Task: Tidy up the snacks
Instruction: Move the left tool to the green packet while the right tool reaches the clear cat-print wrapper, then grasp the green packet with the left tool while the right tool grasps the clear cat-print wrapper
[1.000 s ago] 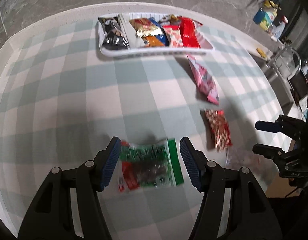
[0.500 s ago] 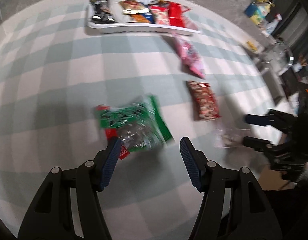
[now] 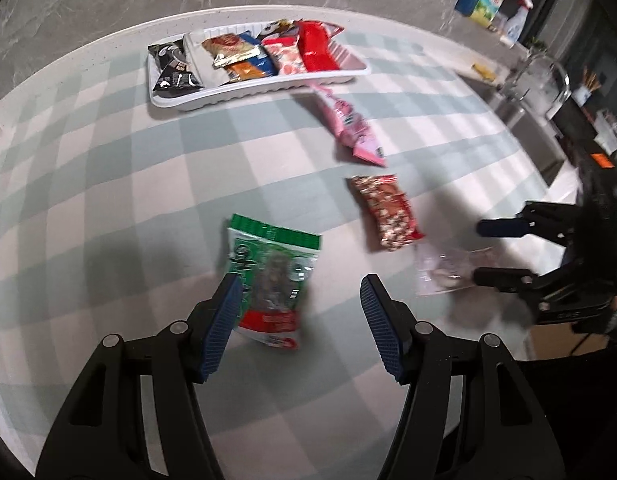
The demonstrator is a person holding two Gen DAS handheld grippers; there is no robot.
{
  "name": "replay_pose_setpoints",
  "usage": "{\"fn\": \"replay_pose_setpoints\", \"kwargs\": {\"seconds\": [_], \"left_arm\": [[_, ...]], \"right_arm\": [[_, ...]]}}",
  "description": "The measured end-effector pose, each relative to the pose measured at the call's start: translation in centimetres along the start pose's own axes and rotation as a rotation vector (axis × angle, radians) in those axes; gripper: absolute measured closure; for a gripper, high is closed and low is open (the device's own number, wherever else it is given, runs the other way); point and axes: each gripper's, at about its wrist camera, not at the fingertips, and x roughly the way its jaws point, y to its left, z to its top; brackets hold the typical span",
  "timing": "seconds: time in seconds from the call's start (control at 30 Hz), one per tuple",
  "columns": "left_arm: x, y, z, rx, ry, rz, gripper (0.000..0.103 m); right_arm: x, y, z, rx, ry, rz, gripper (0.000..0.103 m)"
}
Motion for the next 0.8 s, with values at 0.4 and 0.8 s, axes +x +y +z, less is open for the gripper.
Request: {"fn": "replay_pose_setpoints", "kwargs": {"seconds": [0.4,0.8], "left_arm": [[2.8,0.5,0.3,0.059,0.048,0.060,0.043],[2.7,1.3,0.2,0.021,0.050,0.067,0.043]], "right_arm": [[2.0,1.8,-0.9,-0.142,0.057,-0.043,0.045],[2.2,2.3,-0.9,-0.219,0.049,-0.055,0.047]]}}
